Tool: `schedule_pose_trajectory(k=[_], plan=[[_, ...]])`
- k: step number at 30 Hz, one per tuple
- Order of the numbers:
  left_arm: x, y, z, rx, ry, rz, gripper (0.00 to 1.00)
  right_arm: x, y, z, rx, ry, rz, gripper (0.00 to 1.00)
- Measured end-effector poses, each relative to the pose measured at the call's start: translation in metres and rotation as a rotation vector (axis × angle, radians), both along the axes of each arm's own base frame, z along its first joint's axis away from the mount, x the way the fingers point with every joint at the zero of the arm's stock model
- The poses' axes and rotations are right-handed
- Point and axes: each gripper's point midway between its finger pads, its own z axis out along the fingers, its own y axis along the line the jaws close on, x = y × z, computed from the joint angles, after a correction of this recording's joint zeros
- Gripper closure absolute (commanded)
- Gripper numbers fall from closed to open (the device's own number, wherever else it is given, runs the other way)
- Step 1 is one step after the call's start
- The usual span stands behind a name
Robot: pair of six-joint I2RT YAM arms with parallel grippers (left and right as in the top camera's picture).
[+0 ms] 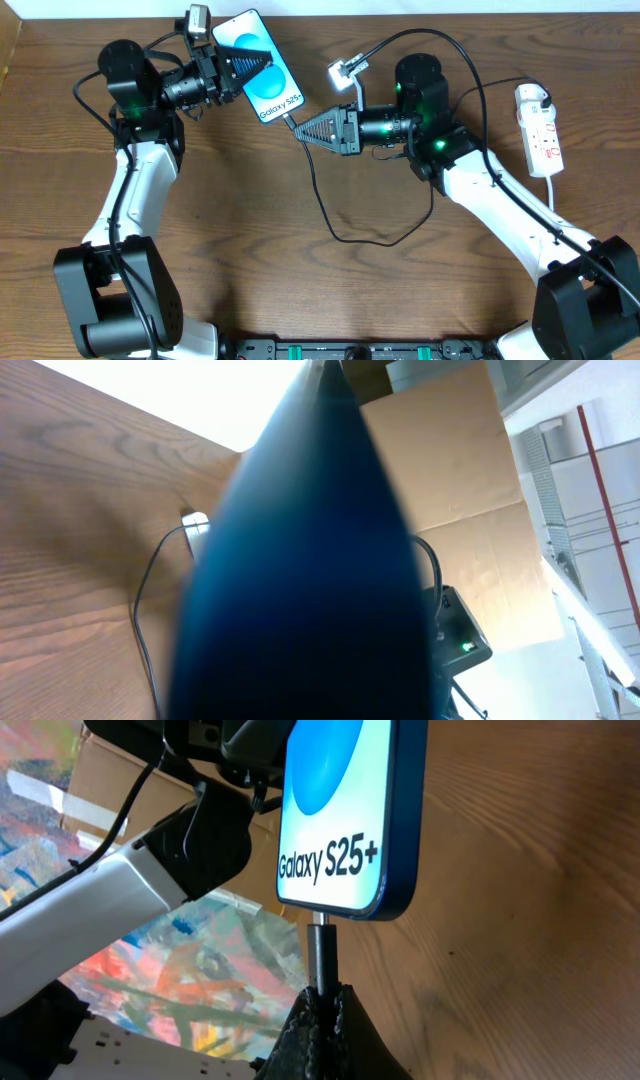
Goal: Plug charger to phone and switch on socket
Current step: 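Push the USB-C plug up into the phone's port with the right gripper, then open the right gripper and pull it away from the plug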
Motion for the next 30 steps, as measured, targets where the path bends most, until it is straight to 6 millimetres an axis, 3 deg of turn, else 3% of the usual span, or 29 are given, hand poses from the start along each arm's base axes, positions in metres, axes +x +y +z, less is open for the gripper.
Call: schedule_pose_trajectory(k=[8, 30], plan=[[0.003, 0.001, 0.000, -0.028, 0.074, 0.015, 0.93, 0.002, 0.001, 0.004, 0.012, -0.027, -0.006, 0.99], [0.009, 0.000, 0.003, -0.029, 0.059, 0.052, 0.93, 0.009, 0.009, 0.010, 0.033, 0.005, -0.073, 0.99]])
